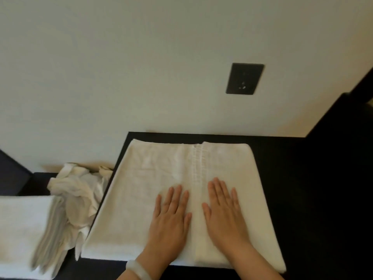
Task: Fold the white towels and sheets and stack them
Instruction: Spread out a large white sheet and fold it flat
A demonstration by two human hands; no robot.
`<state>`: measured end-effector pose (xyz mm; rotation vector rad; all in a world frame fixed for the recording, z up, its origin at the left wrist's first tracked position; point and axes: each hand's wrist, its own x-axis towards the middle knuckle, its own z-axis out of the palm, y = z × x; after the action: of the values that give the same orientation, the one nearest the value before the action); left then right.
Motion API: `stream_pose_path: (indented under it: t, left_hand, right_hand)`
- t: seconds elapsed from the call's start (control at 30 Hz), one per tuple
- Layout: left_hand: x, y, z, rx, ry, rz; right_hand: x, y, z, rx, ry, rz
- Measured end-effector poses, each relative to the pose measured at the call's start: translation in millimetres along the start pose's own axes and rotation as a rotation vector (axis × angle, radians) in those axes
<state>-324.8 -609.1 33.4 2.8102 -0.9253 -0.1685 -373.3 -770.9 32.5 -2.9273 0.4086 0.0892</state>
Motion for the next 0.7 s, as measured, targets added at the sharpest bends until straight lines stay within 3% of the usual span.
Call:
stream_pose_path:
  t: [0.3,0.37,0.47,0.7]
  left_hand:
    - [-7.4,-108.4,-15.4,0.004,0.036,-0.344]
    - [-6.0,-119.7,-24.2,-0.011,0.053,-0.421]
    - [-0.2,-126.3,-37.4,-0.110,0.103,-0.582]
    - [18.9,-149.9,-60.2,-0.515,0.006,-0.792]
  right_hand:
    - [2.4,2.6,1.3,-0.014,-0.044,0.030]
    - [10.5,1.3,-8.1,0.019,0.033,0.034]
    - [25.0,-1.5,-14.9,0.115,0.230,0.034]
    - [26.9,1.3,-1.2,0.109,0.194,0.024]
